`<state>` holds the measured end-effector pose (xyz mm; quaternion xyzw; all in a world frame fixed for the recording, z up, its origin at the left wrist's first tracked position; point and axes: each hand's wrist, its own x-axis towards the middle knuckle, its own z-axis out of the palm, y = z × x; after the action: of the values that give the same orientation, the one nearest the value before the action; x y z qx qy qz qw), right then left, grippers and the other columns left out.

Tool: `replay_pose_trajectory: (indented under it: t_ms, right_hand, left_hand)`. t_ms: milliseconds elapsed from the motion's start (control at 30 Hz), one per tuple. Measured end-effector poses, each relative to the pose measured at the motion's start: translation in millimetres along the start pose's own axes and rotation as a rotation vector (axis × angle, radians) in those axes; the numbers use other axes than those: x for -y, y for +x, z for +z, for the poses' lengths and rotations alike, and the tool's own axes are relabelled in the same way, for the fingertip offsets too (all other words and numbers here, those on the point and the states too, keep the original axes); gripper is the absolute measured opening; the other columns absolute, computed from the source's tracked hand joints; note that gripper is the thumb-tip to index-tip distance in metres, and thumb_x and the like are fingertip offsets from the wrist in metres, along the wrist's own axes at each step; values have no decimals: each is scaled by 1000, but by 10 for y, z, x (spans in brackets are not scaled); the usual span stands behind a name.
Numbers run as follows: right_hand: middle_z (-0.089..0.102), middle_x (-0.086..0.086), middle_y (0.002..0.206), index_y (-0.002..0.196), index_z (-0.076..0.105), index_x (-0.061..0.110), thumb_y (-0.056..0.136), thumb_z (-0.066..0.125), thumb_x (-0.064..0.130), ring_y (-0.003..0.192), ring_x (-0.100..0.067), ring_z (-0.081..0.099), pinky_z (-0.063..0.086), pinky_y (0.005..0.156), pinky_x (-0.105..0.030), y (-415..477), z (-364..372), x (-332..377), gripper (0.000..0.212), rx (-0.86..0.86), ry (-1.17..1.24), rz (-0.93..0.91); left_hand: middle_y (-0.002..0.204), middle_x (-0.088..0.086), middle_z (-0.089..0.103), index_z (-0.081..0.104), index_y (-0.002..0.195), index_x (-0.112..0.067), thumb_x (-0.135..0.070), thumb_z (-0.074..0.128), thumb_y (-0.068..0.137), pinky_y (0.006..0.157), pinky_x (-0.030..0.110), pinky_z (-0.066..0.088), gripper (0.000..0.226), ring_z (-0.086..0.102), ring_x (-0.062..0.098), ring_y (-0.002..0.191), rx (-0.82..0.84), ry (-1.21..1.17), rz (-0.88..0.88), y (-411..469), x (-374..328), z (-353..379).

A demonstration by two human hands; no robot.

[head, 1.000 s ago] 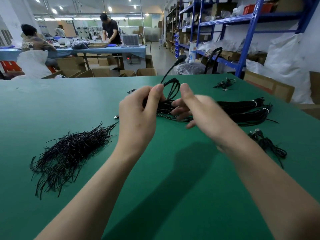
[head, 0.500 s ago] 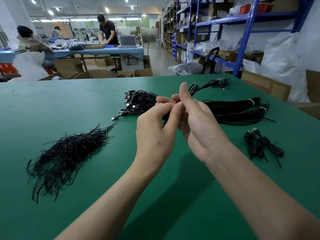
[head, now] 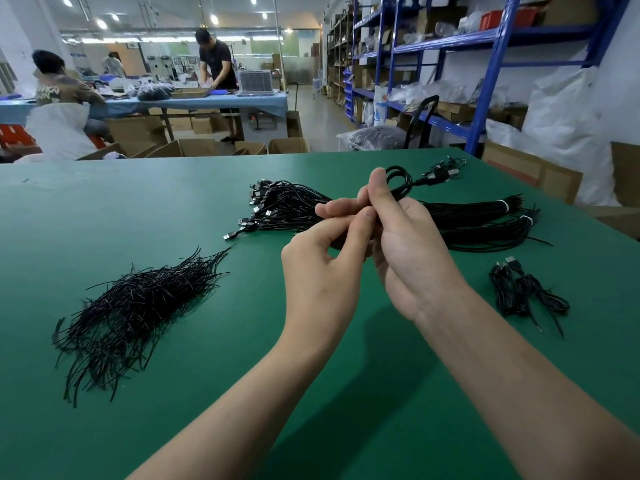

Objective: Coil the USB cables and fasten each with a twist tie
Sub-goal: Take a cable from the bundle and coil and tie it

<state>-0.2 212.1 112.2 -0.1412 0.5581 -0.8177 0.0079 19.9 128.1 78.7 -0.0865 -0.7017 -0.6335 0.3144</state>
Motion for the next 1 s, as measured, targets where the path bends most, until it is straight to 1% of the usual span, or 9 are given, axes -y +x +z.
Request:
replay_pose_trajectory:
  t_ms: [133,200,300,400,500,600,700,833,1000]
  right_hand:
    - [77,-9,82,77,50,16,107,37,45,82,-28,67,41,48,-20,23,-57,3,44,6,-123,-33]
    - [77,-9,80,79,49,16,108,35,44,82,-27,72,47,51,-21,48,-94,9,42,-20,-125,-34]
    - [74,-6,71,83,46,15,110,33,37,79,-24,75,56,64,-29,110,-196,65,37,-127,-129,-113]
    - [59,3,53,77,46,14,110,34,31,61,-22,72,58,61,-31,152,-264,99,40,-175,-286,-203]
    - [46,8,50,71,43,16,108,40,31,42,-18,52,48,50,-37,148,-206,-2,40,-84,-553,-164]
    - [55,8,61,80,56,21,104,44,25,52,-15,53,44,51,-33,122,-128,-106,27,-31,-933,-145]
    - [70,-2,83,101,68,20,101,44,21,73,-25,65,54,63,-40,54,-87,-134,23,-34,-1197,-157]
    - [69,-10,86,102,62,11,104,36,22,76,-34,62,53,67,-47,-29,-14,-116,29,4,-1353,-234]
    - [64,-4,80,90,58,14,105,36,29,71,-28,60,50,64,-44,1,-49,-62,30,99,-1291,-204]
  left_hand:
    - [64,-14,67,80,89,-15,-26,64,98,59,7,41,22,56,-4,61,42,-231,-220,-12,-21,24]
    - [73,-9,72,81,91,-20,-31,64,98,62,9,43,21,57,-1,66,64,-287,-307,-34,-15,26]
    - [91,-4,78,79,94,-24,-38,63,97,72,24,42,22,62,0,76,-9,-297,-411,-21,0,-5]
    - [100,-12,76,77,102,-26,-35,62,98,82,24,43,18,65,-6,91,-93,-195,-304,91,26,-96]
    - [116,-13,72,71,122,-25,-37,59,101,88,13,45,27,62,-8,109,54,11,-84,188,-40,-142]
    - [105,-9,76,72,116,-29,-52,61,91,89,25,55,35,66,-3,103,169,71,-57,200,-99,-141]
    - [94,-3,77,77,108,-19,-44,69,91,88,37,57,31,72,10,95,163,71,-80,197,-84,-170]
    - [84,-5,77,80,95,-15,-29,69,95,74,23,49,18,67,3,80,113,-46,-126,208,-14,-200]
    - [89,5,79,79,94,-10,-24,69,96,74,17,52,18,67,6,82,77,-149,-145,189,62,-167]
